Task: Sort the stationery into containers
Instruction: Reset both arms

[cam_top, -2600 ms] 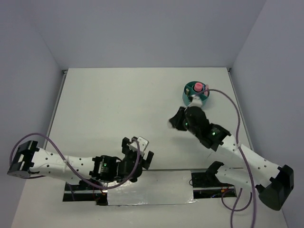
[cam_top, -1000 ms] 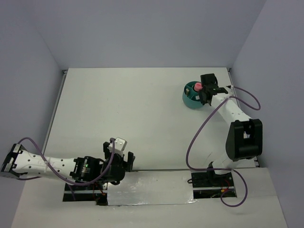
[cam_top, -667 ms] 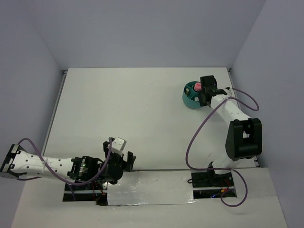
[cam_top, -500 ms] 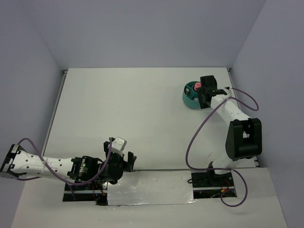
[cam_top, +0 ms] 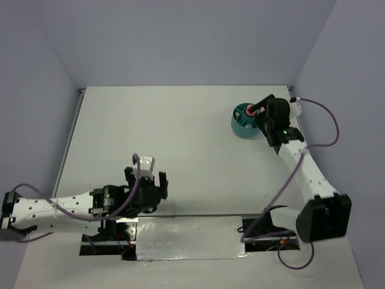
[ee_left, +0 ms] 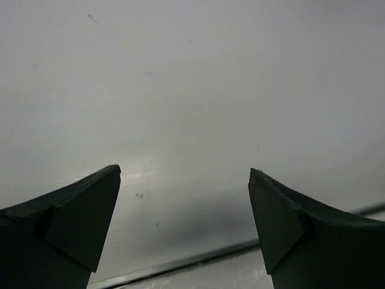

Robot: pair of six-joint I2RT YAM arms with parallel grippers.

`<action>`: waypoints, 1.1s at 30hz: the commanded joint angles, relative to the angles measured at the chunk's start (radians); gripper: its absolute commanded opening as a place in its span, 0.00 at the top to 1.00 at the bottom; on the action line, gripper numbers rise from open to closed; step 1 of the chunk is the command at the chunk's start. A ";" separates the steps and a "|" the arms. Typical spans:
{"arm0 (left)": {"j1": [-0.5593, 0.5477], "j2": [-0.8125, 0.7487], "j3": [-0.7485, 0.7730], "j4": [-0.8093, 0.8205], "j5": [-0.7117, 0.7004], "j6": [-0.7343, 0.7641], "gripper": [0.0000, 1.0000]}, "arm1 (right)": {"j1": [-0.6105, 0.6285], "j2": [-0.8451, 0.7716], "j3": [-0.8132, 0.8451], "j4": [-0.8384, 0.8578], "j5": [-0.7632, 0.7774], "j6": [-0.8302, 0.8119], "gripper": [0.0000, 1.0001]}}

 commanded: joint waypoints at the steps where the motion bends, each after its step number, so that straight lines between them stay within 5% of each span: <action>1: 0.293 0.025 0.138 0.030 0.149 0.168 0.01 | 0.053 -0.208 -0.095 0.077 -0.065 -0.421 0.00; 2: 0.462 0.034 0.156 0.103 0.222 0.217 0.01 | 0.068 -0.311 -0.121 0.066 -0.069 -0.469 0.00; 5: 0.684 0.077 0.272 0.092 0.350 0.308 0.01 | 0.100 -0.527 -0.180 -0.037 -0.080 -0.573 0.00; 10: 0.947 0.143 0.501 -0.034 0.447 0.373 0.01 | 0.108 -0.813 -0.120 -0.266 -0.156 -0.695 0.00; 21: 0.972 -0.166 0.419 -0.126 0.289 0.499 0.01 | 0.117 -1.035 0.099 -0.609 -0.310 -0.834 0.00; 26: 0.972 -0.317 0.273 -0.094 0.308 0.493 0.01 | 0.120 -1.093 0.073 -0.658 -0.309 -0.825 0.00; 33: 0.972 -0.335 0.262 -0.076 0.329 0.494 0.01 | 0.120 -1.122 -0.023 -0.623 -0.339 -0.795 0.00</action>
